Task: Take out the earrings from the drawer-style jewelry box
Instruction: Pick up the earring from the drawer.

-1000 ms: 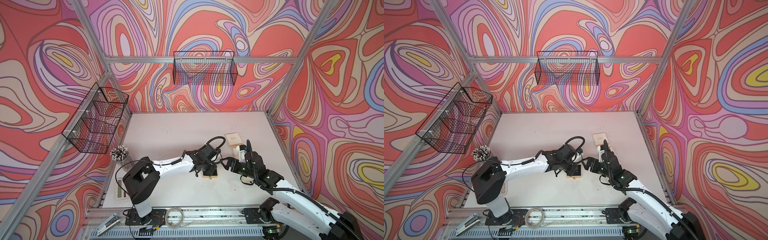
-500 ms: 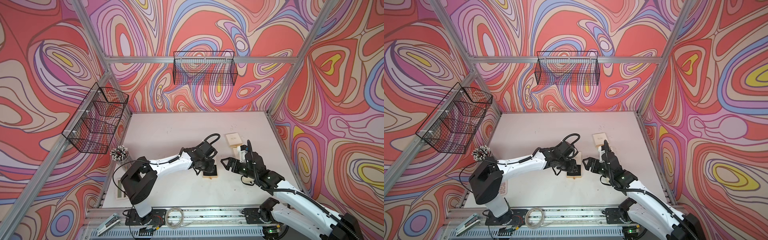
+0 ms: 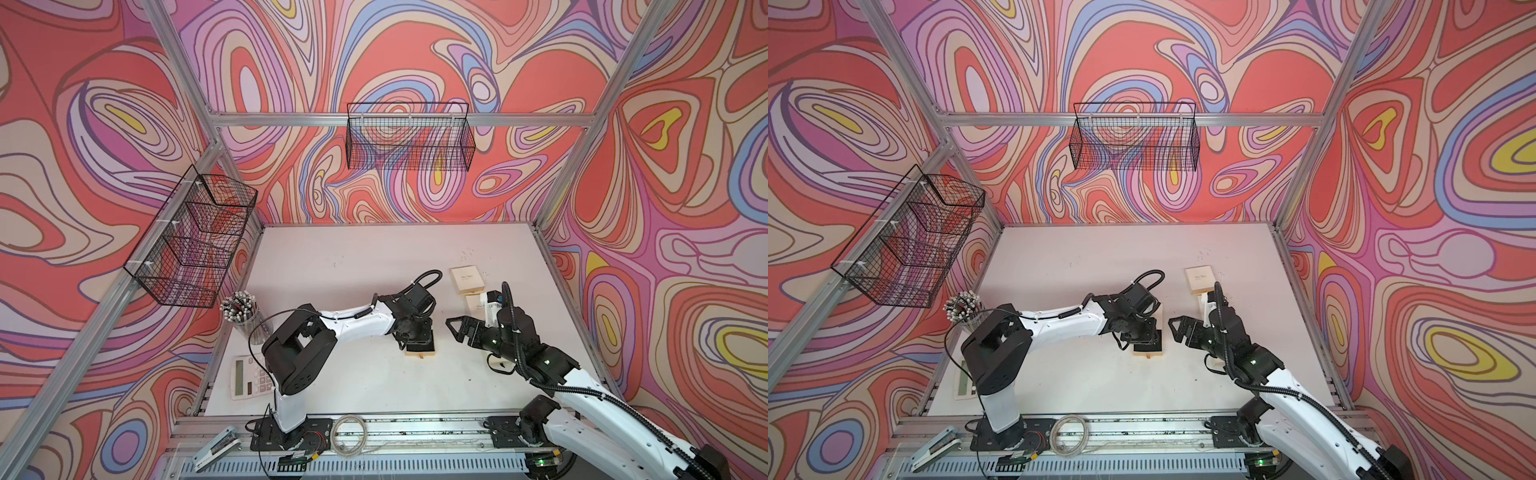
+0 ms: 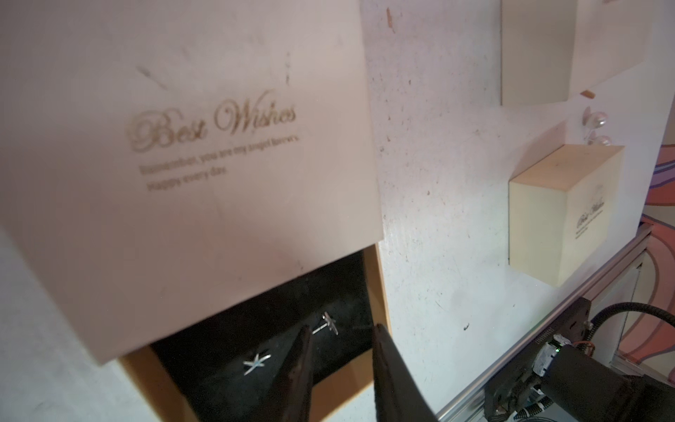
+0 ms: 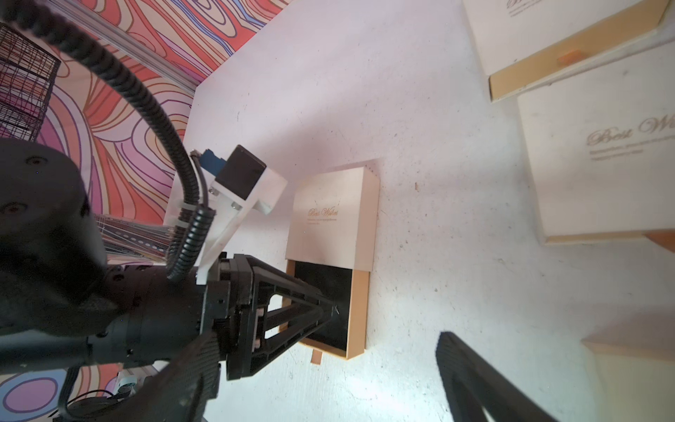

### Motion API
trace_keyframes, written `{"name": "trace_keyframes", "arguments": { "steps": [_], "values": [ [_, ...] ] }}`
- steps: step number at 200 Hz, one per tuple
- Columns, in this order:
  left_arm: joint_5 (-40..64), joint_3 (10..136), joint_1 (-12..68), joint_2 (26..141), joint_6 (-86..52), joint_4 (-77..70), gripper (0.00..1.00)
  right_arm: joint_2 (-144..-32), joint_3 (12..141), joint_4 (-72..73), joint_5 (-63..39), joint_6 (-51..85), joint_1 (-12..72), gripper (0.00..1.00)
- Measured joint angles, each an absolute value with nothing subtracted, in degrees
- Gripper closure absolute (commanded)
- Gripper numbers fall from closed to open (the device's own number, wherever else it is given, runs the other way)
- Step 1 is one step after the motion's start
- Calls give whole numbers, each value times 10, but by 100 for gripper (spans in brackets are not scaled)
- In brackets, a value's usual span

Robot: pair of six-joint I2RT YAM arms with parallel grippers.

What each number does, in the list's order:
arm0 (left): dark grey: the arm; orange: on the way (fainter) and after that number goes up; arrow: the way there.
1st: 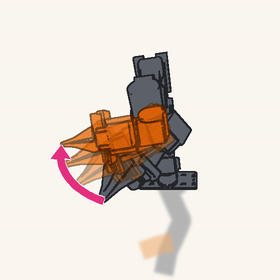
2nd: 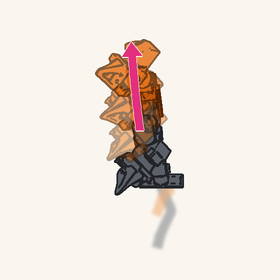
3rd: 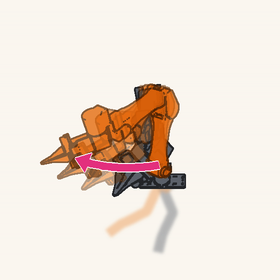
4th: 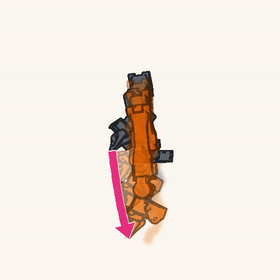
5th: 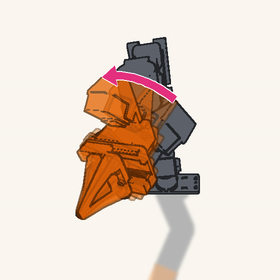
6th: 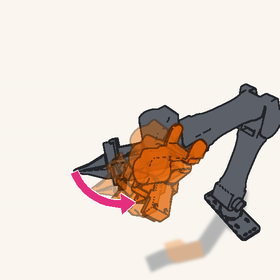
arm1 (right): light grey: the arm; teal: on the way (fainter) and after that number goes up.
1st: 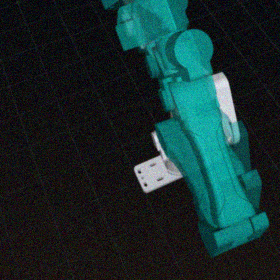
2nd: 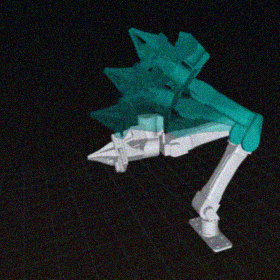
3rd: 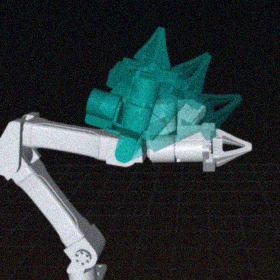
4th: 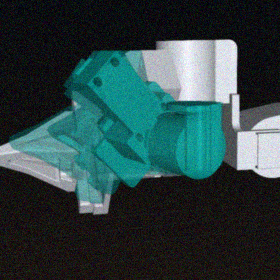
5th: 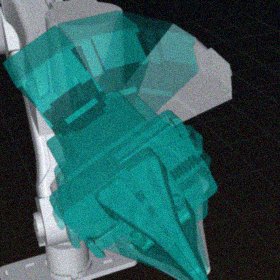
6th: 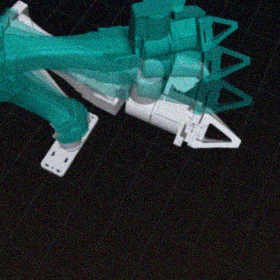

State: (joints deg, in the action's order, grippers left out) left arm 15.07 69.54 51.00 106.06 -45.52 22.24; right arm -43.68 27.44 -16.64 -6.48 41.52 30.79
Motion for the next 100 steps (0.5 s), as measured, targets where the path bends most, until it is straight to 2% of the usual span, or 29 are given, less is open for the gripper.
{"name": "trace_keyframes", "arguments": {
  "steps": [100],
  "values": [
    [136, 712, 510, 1079, -470, 221, 80, -422, 274, -176, -64, 410, 308, 2]
  ]
}}
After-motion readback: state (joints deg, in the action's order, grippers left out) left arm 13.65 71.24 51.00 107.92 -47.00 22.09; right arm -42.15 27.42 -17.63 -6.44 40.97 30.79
